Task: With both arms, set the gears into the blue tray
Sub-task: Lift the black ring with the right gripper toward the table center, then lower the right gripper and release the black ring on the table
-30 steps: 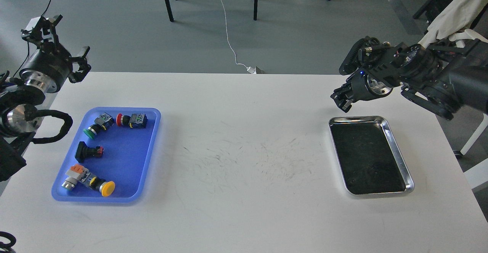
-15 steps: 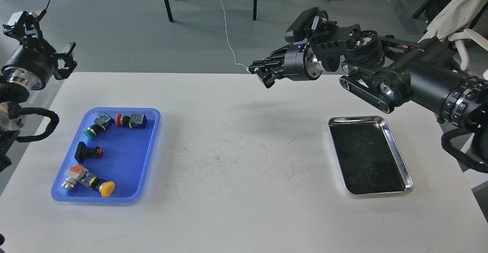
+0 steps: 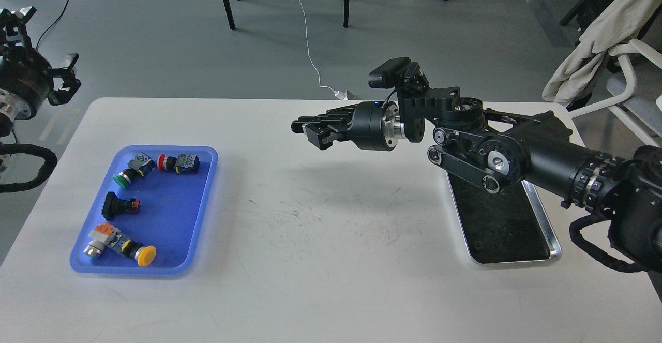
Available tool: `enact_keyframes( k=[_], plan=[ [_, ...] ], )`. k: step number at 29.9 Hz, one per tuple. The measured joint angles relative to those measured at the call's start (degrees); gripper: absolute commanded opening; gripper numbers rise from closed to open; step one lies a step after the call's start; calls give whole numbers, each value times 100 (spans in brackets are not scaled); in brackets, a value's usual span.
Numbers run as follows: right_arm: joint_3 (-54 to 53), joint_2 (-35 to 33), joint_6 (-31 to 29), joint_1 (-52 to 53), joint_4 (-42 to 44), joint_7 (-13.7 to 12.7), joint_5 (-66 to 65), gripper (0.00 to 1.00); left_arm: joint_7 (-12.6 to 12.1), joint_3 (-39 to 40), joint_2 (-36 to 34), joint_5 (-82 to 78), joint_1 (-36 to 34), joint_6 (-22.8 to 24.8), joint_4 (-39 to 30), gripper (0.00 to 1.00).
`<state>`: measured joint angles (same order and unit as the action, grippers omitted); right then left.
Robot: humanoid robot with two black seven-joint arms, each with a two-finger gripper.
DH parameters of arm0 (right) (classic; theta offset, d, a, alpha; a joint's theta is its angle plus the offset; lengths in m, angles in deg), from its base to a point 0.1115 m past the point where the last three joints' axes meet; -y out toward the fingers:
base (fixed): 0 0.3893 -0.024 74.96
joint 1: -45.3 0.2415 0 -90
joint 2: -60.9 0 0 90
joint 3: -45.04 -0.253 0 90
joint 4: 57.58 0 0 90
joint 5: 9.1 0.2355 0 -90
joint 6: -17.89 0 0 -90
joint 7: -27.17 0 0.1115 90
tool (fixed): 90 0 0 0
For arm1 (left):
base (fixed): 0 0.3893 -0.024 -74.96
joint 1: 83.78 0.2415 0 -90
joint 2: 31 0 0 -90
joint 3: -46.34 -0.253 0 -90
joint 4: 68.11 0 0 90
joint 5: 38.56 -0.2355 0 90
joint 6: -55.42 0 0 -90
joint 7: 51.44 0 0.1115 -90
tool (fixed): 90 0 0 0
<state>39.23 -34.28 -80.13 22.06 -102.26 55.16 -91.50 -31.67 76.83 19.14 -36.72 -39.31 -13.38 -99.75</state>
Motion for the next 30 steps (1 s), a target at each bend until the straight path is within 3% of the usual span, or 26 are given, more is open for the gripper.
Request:
enact_keyframes(
  k=[8,30],
  plan=[
    [-95,479,-73,-317,35,0,613,1,-8,0,-189,1,0,52,-15,98],
    [447,519,22,-909,872,1,554,1,-9,0,-734,7,9,195,-239,98]
  ],
)
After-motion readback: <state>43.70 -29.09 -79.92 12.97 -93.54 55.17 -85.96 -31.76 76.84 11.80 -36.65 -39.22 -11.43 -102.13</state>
